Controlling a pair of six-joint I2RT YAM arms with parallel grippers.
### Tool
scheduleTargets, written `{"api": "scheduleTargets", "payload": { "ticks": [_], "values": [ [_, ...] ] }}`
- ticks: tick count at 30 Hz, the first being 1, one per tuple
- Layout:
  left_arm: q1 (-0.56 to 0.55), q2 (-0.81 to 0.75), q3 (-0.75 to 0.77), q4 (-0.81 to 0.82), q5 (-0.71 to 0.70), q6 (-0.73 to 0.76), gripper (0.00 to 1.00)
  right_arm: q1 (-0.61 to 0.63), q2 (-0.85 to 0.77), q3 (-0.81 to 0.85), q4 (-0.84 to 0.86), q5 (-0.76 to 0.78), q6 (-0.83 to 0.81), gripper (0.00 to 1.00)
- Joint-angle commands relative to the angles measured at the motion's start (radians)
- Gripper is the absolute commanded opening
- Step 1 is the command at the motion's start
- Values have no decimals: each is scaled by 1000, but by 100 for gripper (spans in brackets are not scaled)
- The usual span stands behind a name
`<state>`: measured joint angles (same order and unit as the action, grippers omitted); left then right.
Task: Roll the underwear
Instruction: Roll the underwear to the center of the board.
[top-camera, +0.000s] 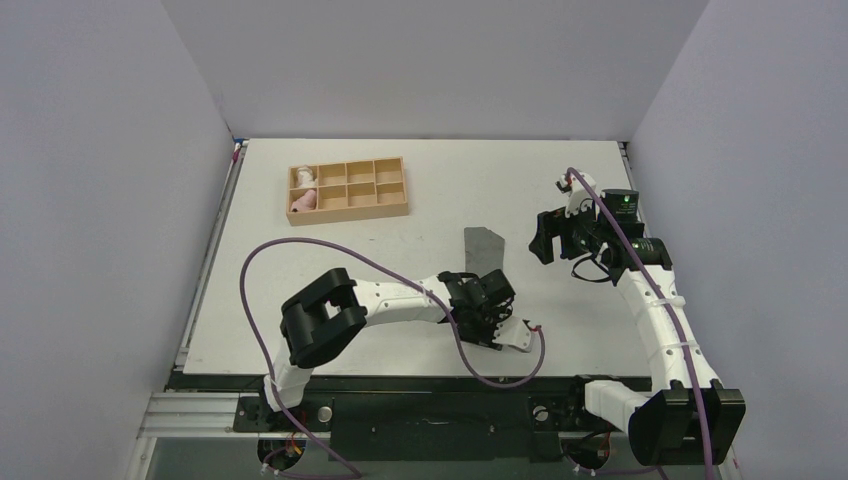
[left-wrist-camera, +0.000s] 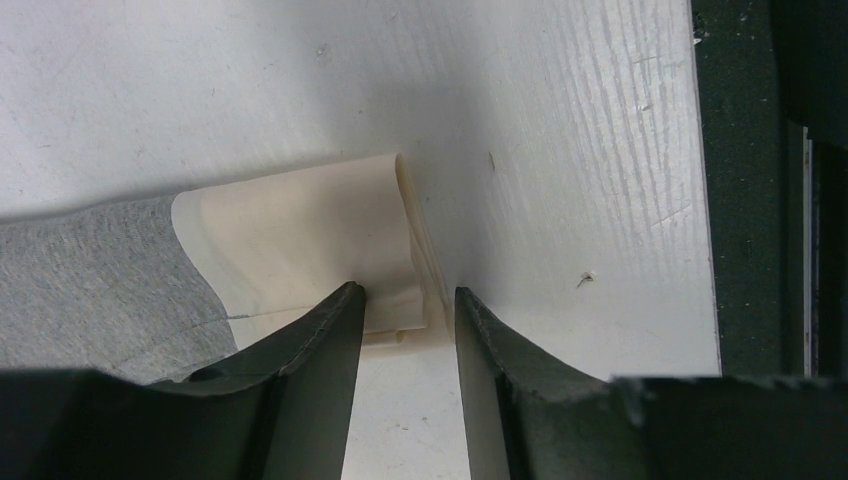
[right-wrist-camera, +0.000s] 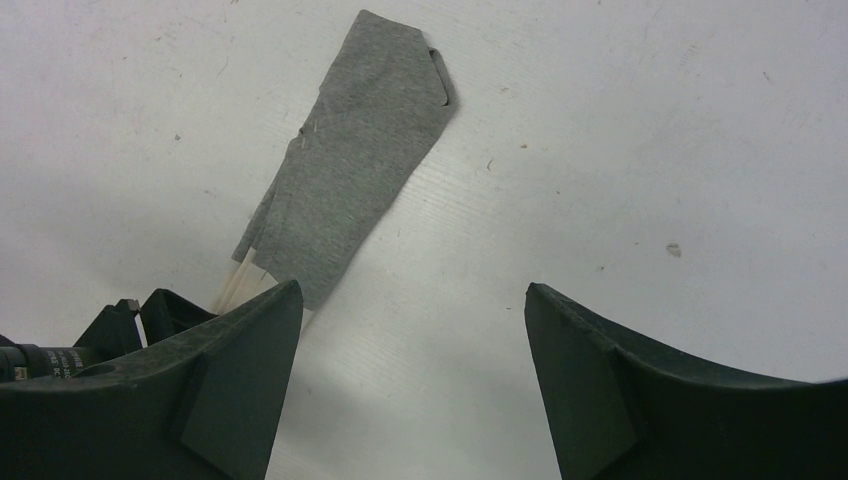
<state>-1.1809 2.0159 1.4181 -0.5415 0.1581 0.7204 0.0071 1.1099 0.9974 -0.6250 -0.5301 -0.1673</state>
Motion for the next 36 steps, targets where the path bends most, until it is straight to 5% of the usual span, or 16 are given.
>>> {"api": "scheduleTargets", "payload": {
  "ticks": [1,8,13,23,29,36],
  "values": [
    [18,57,19,-55,30,27,34,-4,-1,-3,13,-36,-9,77],
    [25,64,4,-68,38,32,19,-4,-2,-4,11,-51,-12,77],
    [24,45,-25,-56,44,6,0,-4,2,-3,9,-58,-14,76],
    [31,-33,-30,-75,175,-155,0,-28,9,-1,4,-58,-18,76],
    [41,-39,-11,-144,422,-245,0,-29,8,1,1,-53,-23,75],
    [174,72,77,-235,685,-315,0,-56,-1,6,-27,-63,-48,75]
  ]
}}
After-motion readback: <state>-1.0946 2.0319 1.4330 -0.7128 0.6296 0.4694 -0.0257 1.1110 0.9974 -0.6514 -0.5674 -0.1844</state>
